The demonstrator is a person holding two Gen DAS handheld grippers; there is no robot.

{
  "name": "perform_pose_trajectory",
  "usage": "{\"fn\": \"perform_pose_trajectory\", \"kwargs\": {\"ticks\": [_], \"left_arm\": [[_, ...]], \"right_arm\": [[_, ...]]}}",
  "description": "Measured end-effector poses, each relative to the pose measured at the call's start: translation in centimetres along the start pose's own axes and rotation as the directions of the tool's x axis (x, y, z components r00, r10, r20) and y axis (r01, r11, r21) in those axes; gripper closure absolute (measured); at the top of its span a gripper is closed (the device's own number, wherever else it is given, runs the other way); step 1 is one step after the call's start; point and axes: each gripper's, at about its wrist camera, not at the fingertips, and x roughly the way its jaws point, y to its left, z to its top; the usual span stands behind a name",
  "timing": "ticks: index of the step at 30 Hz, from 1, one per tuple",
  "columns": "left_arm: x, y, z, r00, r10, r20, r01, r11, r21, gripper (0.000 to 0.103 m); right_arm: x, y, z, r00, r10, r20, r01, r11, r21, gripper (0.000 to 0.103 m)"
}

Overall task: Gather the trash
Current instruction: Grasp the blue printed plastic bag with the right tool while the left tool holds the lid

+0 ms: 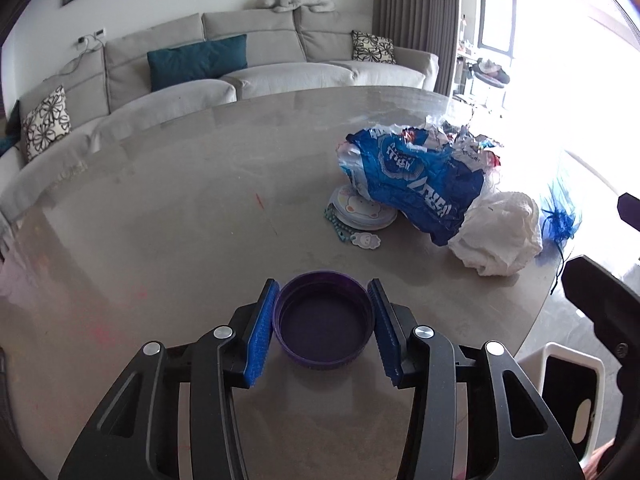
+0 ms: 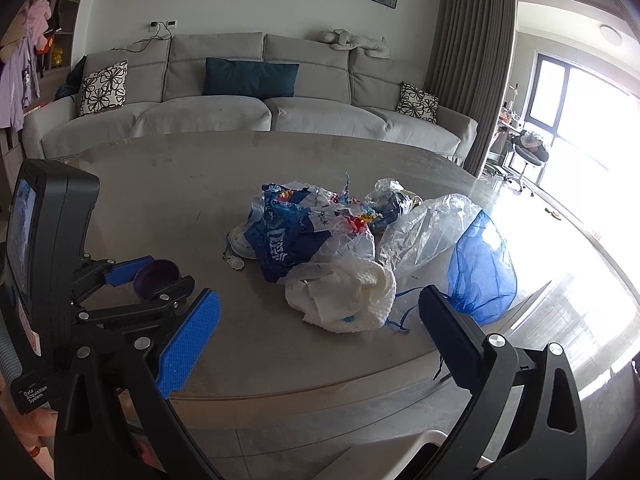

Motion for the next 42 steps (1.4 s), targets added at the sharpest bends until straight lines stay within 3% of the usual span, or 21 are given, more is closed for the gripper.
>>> {"fn": "perform_pose_trajectory", "kwargs": {"ticks": [10, 15, 20, 30, 31, 33, 34, 35, 38, 42], "left_arm": [[-1.7, 1.7, 7.0, 0.987, 0.116, 0.111, -0.114, 0.993, -0.022, 0.058], [-1.1, 2.0, 10.3, 0.970, 0.171, 0.173, -0.176, 0.984, 0.012, 0.058], [0.5, 3.1, 10.5, 0.980, 0.150, 0.131, -0.149, 0.989, -0.023, 0.058], [1.0, 5.3, 10.4, 0.983, 0.157, 0.100, -0.149, 0.986, -0.078, 0.058], [1.0, 5.3, 10.4, 0.983, 0.155, 0.100, -0.148, 0.986, -0.081, 0.058], [1.0, 5.5, 10.5, 0.983, 0.156, 0.102, -0.147, 0.985, -0.085, 0.058], [1.0, 5.5, 10.5, 0.983, 0.153, 0.104, -0.144, 0.986, -0.087, 0.058], [0.9, 5.5, 10.5, 0.983, 0.151, 0.105, -0.142, 0.986, -0.088, 0.058], [0.6, 5.5, 10.5, 0.983, 0.148, 0.112, -0.138, 0.986, -0.090, 0.058], [0.1, 5.1, 10.3, 0.979, 0.154, 0.134, -0.144, 0.986, -0.078, 0.058]], "right_arm": [[4.6, -0.3, 5.5, 0.999, 0.036, 0.033, -0.036, 0.999, -0.003, 0.004], [7.5, -0.4, 7.0, 0.998, 0.058, 0.015, -0.059, 0.998, 0.014, 0.004], [9.8, -0.3, 7.2, 0.996, 0.086, -0.012, -0.085, 0.995, 0.059, 0.004], [13.4, 1.4, 6.1, 0.991, 0.050, -0.125, -0.048, 0.999, 0.016, 0.005], [13.3, 1.5, 6.0, 0.991, 0.042, -0.127, -0.042, 0.999, 0.007, 0.008], [13.5, 1.8, 5.9, 0.990, 0.020, -0.139, -0.022, 1.000, -0.016, 0.046], [13.6, 1.8, 5.9, 0.988, 0.032, -0.148, -0.034, 0.999, -0.011, 0.059], [13.8, 1.5, 5.9, 0.984, 0.063, -0.169, -0.063, 0.998, 0.008, 0.082], [13.3, 1.2, 6.3, 0.982, 0.090, -0.165, -0.087, 0.996, 0.024, 0.089], [11.2, 0.8, 7.8, 0.991, 0.086, -0.101, -0.082, 0.996, 0.045, 0.090]]}}
